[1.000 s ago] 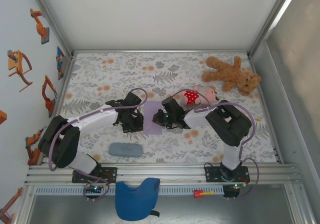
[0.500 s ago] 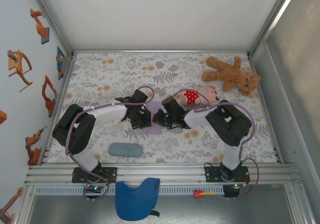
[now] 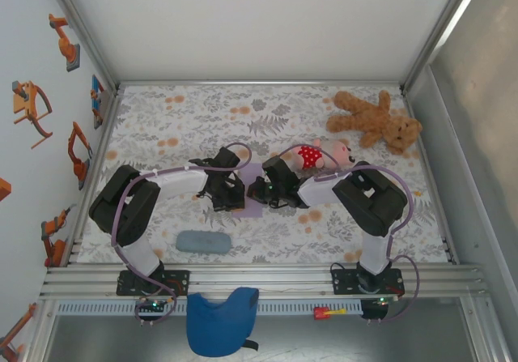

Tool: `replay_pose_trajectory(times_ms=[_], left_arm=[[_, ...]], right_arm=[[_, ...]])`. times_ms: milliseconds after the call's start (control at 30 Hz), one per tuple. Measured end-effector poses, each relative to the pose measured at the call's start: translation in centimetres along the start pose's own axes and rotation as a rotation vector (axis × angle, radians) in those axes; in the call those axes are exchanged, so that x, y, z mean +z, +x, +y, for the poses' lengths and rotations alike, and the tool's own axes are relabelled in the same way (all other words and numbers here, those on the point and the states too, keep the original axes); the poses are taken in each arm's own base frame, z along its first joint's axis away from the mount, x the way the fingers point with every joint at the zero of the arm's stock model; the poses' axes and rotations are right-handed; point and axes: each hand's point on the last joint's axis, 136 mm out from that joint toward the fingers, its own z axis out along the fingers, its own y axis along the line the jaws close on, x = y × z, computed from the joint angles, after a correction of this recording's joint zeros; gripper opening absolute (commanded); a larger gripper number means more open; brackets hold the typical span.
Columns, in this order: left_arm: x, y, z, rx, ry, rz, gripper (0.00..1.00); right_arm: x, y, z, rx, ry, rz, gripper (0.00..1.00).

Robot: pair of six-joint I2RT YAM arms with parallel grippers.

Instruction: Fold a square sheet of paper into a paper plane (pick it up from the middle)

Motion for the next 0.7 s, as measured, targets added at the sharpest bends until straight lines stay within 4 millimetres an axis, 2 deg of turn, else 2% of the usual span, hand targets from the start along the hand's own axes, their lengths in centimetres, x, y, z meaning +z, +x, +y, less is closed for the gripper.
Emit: replay_pose_trajectory(times_ms=[533,633,700], left_arm=[[-1.4,2.1,3.3,0.012,-0.149,0.038,0.00],[-2.2,2.7,4.0,0.008,-0.184,0.038,0.00],[-3.3,2.4,3.6,0.019,-0.175,-0.002,0.00]], right_arm=[[0.2,0.0,0.2,-0.002,-0.012,0.004,0.00],[0.2,0.0,0.2,-0.002,-0.012,0.004,0.00],[0.2,0.0,0.2,-0.002,-0.012,0.004,0.00]])
